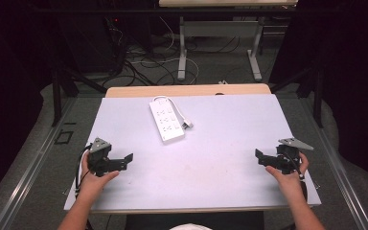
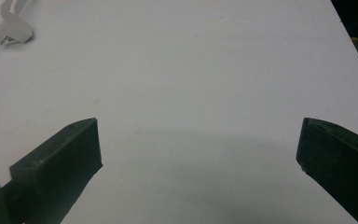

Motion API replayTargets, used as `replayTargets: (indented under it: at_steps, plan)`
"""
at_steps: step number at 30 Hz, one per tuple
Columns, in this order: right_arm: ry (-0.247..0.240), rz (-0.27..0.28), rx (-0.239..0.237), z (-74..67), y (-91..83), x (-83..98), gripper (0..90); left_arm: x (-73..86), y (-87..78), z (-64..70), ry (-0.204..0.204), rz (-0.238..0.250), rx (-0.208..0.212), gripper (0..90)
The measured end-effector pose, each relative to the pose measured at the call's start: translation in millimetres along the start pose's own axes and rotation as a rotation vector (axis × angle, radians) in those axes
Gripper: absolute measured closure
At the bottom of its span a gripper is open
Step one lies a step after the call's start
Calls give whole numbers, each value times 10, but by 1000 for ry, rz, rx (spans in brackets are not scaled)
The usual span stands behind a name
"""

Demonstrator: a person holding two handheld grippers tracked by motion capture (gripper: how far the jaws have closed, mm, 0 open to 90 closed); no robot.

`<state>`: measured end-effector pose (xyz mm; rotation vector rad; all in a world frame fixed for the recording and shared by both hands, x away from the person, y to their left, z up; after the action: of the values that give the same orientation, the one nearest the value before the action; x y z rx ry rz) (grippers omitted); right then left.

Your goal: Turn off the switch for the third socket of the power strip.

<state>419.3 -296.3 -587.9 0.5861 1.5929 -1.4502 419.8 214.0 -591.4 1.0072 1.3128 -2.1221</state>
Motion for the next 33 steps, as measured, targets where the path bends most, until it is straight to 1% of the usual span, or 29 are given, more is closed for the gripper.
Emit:
replayTargets:
  at_steps: [1,2,3,4,5,6,7,8,9,10,11,12,13,14,15,16,17,18,20,21,22,23,25,26,27,28,29,33]
  plan:
    - [0,0,0,0,0,0,0,-18,-11,1,3,11,0,3]
    - [-17,6,16,4,9,-9,0,-26,-22,9,-4,15,0,3]
    - [-18,2,4,-20,7,-11,0,-32,-25,20,-9,19,7,3]
    - [-36,10,6,-23,14,-19,0,-32,-22,37,-17,20,13,3]
    - [-29,7,-1,-52,12,-20,0,-31,-19,48,-12,19,17,3]
    - [-41,12,0,-59,14,-26,0,-18,-10,91,-12,13,28,3]
    - [-41,12,0,-59,14,-26,0,-18,-10,91,-12,13,28,3]
    - [-33,18,-11,-105,9,-36,0,-6,-5,145,-4,9,37,3]
    - [-41,25,-14,-112,14,-38,0,-8,2,171,-1,14,38,3]
    - [-36,19,-20,-133,7,-33,0,-8,2,171,-1,14,38,3]
    - [-38,22,-25,-151,8,-34,0,4,15,215,12,5,42,3]
    - [-36,23,-28,-170,8,-36,0,4,15,215,12,5,42,3]
    - [-41,27,-28,-180,12,-39,0,17,27,256,20,-3,50,3]
    - [-50,25,-36,-194,13,-36,0,17,27,256,20,-3,50,3]
    - [-50,22,-39,-212,15,-33,0,23,39,293,6,-3,62,3]
    - [-50,22,-39,-212,15,-33,0,30,48,318,8,-6,68,3]
    - [-61,18,-45,-234,23,-26,0,38,64,356,24,-12,75,2]
    - [-61,18,-54,-253,30,-24,0,38,64,356,24,-12,75,2]
    - [-60,16,-55,-267,36,-21,0,56,78,397,24,-19,83,1]
    - [-69,15,-59,-273,38,-19,0,61,85,412,30,-21,89,1]
    - [-69,15,-64,-297,39,-22,0,73,92,436,25,-26,94,1]
    - [-70,16,-61,-302,36,-26,0,80,104,462,40,-27,97,1]
    - [-83,20,-71,-317,36,-32,1,91,112,502,31,-32,108,1]
    - [-86,19,-74,-326,36,-31,1,91,112,502,31,-32,108,1]
    - [-84,14,-71,-332,32,-27,2,95,119,544,22,-36,126,1]
    - [-86,16,-74,-337,31,-29,2,95,119,544,22,-36,126,1]
    - [-86,17,-77,-339,32,-31,3,103,125,578,3,-36,134,1]
    - [-88,17,-76,-328,32,-27,11,116,134,656,35,-40,139,1]
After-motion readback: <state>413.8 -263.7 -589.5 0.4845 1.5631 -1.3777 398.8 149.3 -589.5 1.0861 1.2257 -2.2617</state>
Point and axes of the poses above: each handheld gripper's, and its own axes: y roughly forward along the jaws, x roughly out of its underside, z roughly to its right, the point moved 10 cm from there along y, roughly forward along the jaws, and after that the axes turned 12 degrees about -y, right-handed, at the moved point
